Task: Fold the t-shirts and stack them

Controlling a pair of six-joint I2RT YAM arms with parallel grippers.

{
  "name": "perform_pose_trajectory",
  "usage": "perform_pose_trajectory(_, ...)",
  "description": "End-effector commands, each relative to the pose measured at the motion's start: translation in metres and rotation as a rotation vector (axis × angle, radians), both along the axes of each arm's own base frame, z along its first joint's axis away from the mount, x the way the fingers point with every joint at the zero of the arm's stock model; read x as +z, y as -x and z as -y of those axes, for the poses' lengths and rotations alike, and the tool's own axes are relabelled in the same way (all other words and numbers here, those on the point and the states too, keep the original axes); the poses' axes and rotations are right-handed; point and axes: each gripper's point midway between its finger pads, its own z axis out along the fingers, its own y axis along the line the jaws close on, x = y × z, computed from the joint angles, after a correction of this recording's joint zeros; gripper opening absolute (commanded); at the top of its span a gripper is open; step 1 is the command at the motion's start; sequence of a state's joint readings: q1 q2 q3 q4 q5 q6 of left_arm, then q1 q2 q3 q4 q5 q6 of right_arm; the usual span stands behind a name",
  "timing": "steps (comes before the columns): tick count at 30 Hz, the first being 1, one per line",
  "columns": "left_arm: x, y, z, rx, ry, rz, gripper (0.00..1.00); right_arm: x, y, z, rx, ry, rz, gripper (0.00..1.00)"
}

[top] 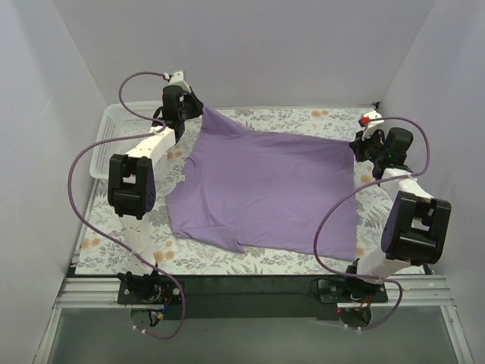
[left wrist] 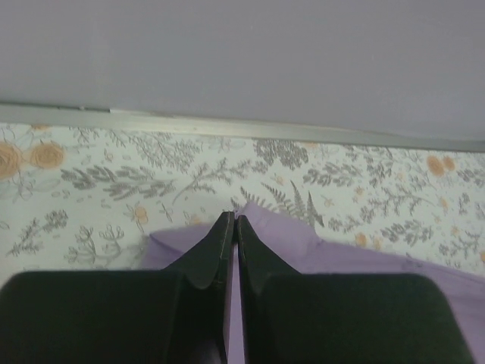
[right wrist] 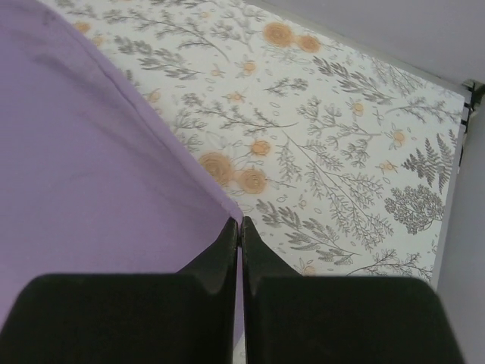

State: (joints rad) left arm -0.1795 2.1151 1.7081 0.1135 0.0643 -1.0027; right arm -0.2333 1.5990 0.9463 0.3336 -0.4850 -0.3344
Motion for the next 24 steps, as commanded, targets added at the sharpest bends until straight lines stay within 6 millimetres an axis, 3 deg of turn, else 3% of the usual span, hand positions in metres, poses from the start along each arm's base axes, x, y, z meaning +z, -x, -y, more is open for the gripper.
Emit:
perform_pose_trajectory(1,0.077,0.034,0.004,-0.056,0.047,0.12,0.0,0.036,0.038,-0.033,0.207,0.059,0.077,0.01)
perform_pose_trajectory(2,0.101,0.056,0.001,-0.061,0.059,0.169,0.0,0.057,0.055,-0.04,0.246,0.085,0.126,0.01)
perform_pose_trajectory(3,0.116,0.069,0.0,-0.067,0.08,0.194,0.0,0.043,0.078,-0.049,0.281,0.069,0.066,0.01)
perform_pose_trajectory(4,0.158,0.096,-0.003,-0.076,0.096,0.274,0.0,0.066,0.094,-0.055,0.306,0.096,0.117,0.01)
perform_pose_trajectory(5,0.157,0.112,-0.005,-0.077,0.102,0.278,0.0,0.067,0.106,-0.057,0.326,0.121,0.109,0.01)
perform_pose_trajectory(6,0.17,0.128,-0.007,-0.081,0.12,0.304,0.0,0.075,0.119,-0.058,0.325,0.122,0.079,0.01)
perform_pose_trajectory(7,0.211,0.159,-0.011,-0.092,0.136,0.392,0.0,0.1,0.133,-0.059,0.321,0.158,0.138,0.01)
perform_pose_trajectory(8,0.213,0.174,-0.014,-0.091,0.136,0.397,0.0,0.12,0.14,-0.057,0.311,0.187,0.178,0.01)
perform_pose_trajectory(9,0.23,0.19,-0.017,-0.089,0.144,0.434,0.0,0.15,0.151,-0.058,0.296,0.216,0.217,0.01)
perform_pose_trajectory(10,0.264,0.224,-0.023,-0.093,0.164,0.509,0.0,0.189,0.167,-0.061,0.281,0.255,0.305,0.01)
perform_pose_trajectory(12,0.305,0.262,-0.031,-0.084,0.186,0.603,0.0,0.24,0.189,-0.06,0.217,0.269,0.382,0.01)
perform_pose_trajectory(13,0.342,0.301,-0.037,-0.088,0.206,0.699,0.0,0.3,0.215,-0.064,0.177,0.302,0.502,0.01)
perform_pose_trajectory(14,0.36,0.322,-0.041,-0.092,0.226,0.738,0.0,0.325,0.228,-0.063,0.139,0.299,0.54,0.01)
perform_pose_trajectory(15,0.395,0.352,-0.047,-0.092,0.248,0.825,0.0,0.355,0.243,-0.058,0.059,0.291,0.588,0.01)
perform_pose_trajectory(16,0.42,0.388,-0.053,-0.098,0.27,0.901,0.0,0.398,0.27,-0.06,0.017,0.306,0.679,0.01)
perform_pose_trajectory(18,0.456,0.431,-0.061,-0.104,0.3,0.997,0.0,0.442,0.3,-0.054,-0.08,0.312,0.78,0.01)
perform_pose_trajectory(19,0.483,0.465,-0.067,-0.11,0.311,1.073,0.0,0.475,0.327,-0.057,-0.111,0.326,0.869,0.01)
perform_pose_trajectory(22,0.526,0.524,-0.077,-0.131,0.334,1.205,0.0,0.516,0.357,-0.051,-0.203,0.321,0.97,0.01)
perform_pose_trajectory(23,0.532,0.532,-0.079,-0.128,0.34,1.224,0.0,0.534,0.377,-0.052,-0.226,0.333,1.032,0.01)
perform_pose_trajectory(24,0.535,0.537,-0.08,-0.131,0.343,1.233,0.0,0.541,0.384,-0.05,-0.254,0.341,1.056,0.01)
